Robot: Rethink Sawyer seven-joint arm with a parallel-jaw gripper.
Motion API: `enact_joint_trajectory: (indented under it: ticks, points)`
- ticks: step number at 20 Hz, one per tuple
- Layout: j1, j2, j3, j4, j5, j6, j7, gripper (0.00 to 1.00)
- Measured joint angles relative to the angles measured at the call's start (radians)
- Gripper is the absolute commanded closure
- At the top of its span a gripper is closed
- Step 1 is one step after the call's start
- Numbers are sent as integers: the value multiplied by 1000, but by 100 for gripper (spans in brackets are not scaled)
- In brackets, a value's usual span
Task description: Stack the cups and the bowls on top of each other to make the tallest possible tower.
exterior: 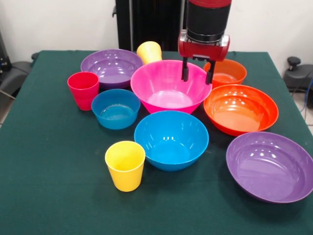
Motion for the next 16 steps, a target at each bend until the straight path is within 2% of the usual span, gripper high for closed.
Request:
enact_joint_trajectory:
  ticks: [16]
  points:
    - [0,25,20,3,0,-30,0,0]
